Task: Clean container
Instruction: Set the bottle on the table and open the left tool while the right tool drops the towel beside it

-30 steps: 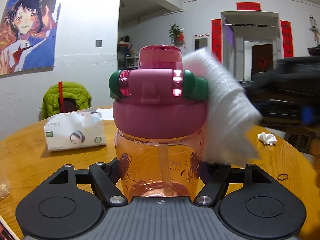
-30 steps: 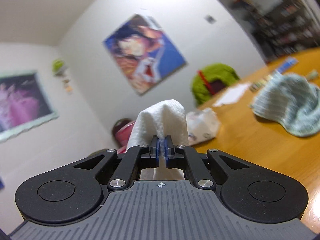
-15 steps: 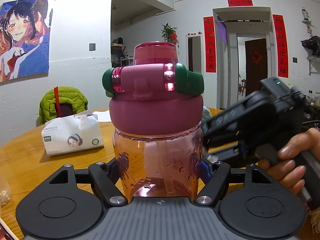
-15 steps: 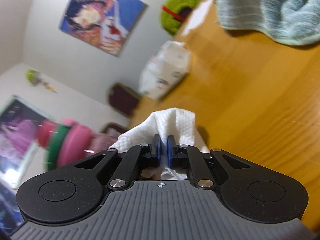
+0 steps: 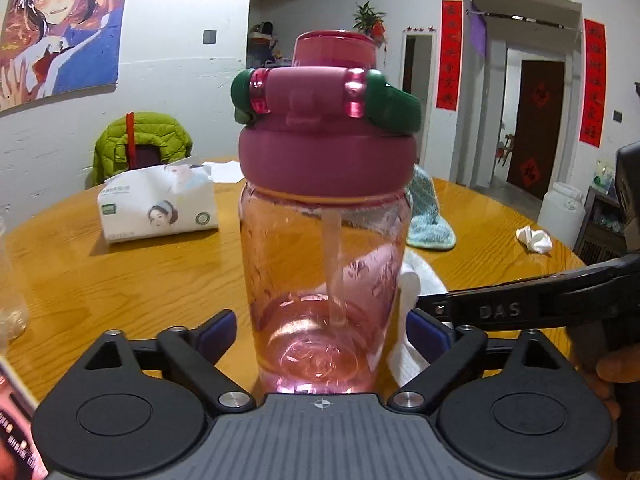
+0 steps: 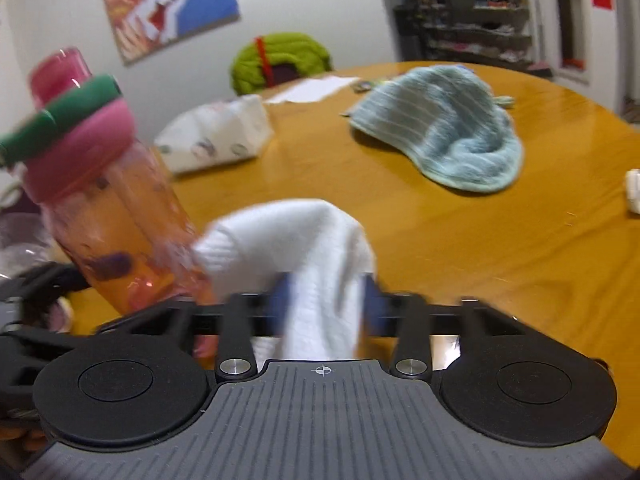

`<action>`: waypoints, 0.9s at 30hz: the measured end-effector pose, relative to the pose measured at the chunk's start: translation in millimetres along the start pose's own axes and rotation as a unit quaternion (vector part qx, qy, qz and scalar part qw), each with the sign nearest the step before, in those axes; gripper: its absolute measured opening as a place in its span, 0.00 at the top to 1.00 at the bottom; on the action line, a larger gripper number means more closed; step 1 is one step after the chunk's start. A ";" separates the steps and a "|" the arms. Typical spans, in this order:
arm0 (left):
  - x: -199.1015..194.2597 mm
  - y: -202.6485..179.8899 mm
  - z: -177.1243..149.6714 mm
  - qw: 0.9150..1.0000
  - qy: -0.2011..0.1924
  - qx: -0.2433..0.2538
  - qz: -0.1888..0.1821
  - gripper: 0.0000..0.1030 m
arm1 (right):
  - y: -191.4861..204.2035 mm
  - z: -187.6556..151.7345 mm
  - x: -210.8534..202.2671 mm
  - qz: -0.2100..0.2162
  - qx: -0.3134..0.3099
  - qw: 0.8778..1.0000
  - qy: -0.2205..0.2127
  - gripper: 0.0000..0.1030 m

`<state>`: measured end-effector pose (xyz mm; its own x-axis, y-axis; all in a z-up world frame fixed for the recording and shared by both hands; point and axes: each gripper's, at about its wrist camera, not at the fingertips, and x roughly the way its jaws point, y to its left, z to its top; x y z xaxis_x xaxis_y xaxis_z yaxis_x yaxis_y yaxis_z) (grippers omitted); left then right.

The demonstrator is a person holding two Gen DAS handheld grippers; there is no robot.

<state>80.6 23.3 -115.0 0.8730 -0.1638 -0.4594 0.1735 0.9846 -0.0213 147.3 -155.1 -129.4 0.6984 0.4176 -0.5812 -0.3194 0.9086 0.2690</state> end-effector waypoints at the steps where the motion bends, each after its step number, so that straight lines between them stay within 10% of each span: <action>1: -2.6 0.1 -1.1 1.000 0.004 -0.002 0.003 0.04 | 0.3 -1.4 -2.0 -0.009 0.002 1.000 -0.003 0.36; 9: -29.1 8.4 -14.7 0.997 0.035 -0.059 0.028 0.01 | 2.2 -9.4 -56.3 0.031 0.049 0.993 -0.104 0.00; 27: -101.3 -13.3 -16.5 0.995 -0.003 -0.076 0.057 0.01 | 59.7 -44.9 -146.2 -0.015 -0.026 0.981 -0.191 0.00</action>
<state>-17.7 27.9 -82.8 0.8858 -0.0505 -0.4613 0.0026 0.9946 -0.1037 -2.6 -161.7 -62.9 0.8938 0.3687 -0.2553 -0.3206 0.9234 0.2111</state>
